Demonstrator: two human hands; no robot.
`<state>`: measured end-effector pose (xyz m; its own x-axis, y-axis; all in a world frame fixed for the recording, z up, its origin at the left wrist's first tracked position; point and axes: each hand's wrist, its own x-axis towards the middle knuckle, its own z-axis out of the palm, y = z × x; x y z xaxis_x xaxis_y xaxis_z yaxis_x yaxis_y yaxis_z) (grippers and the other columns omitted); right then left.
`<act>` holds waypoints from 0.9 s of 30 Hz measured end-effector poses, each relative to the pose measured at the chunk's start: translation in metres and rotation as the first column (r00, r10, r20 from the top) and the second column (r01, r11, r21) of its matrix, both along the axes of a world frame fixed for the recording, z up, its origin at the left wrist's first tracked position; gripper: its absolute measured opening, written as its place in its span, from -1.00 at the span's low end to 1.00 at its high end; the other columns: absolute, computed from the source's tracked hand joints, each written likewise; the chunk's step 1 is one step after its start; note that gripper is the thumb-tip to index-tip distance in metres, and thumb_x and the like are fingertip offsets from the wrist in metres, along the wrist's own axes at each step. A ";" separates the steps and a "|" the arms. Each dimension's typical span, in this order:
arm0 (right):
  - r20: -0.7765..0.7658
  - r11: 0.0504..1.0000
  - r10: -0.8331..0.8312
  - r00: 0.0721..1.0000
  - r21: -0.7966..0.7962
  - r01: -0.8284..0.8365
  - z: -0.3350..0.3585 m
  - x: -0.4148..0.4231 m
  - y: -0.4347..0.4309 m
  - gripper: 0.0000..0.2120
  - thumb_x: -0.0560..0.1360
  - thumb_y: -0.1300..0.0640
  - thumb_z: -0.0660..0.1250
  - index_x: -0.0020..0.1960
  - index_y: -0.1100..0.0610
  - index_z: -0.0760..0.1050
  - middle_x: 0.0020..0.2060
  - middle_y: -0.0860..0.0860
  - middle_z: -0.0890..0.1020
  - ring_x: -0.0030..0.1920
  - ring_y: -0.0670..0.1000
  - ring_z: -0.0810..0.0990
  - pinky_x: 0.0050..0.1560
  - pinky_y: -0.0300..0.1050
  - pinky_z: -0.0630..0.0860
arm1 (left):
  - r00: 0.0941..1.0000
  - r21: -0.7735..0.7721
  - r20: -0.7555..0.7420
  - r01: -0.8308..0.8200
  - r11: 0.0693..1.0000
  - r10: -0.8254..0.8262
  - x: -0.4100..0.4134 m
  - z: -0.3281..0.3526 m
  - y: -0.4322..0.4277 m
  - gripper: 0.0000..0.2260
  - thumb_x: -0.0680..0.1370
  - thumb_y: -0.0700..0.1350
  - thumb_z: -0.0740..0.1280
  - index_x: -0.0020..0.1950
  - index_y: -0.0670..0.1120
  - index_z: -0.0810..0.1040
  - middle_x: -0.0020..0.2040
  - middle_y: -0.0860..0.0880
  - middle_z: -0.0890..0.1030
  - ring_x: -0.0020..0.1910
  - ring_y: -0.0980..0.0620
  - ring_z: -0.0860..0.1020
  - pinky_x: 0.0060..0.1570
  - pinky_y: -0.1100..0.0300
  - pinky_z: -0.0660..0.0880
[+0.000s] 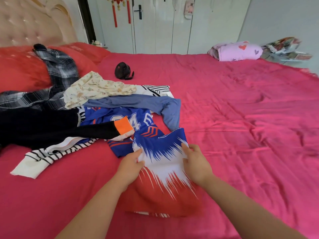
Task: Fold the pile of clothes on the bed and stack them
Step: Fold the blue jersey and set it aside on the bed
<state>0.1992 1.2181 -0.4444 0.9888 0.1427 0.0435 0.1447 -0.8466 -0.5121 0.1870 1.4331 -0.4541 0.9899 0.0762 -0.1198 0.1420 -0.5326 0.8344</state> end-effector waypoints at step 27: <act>0.073 0.858 -0.428 0.901 -0.280 0.431 0.027 0.101 -0.466 -0.44 0.48 0.25 0.17 0.44 -0.06 0.26 0.36 0.04 0.31 0.22 0.12 0.47 0.14 -0.02 0.47 | 0.926 0.053 0.184 0.325 0.944 -0.330 0.126 0.015 -0.486 -0.48 0.59 -0.18 0.21 0.51 -0.18 0.11 0.46 -0.17 0.17 0.42 -0.05 0.23 0.23 0.35 0.09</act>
<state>0.3005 0.7519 -0.4173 0.9545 -0.2889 0.0741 -0.2638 -0.9336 -0.2427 0.3135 0.9473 -0.4395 0.9644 -0.2556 0.0681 -0.2011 -0.5409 0.8167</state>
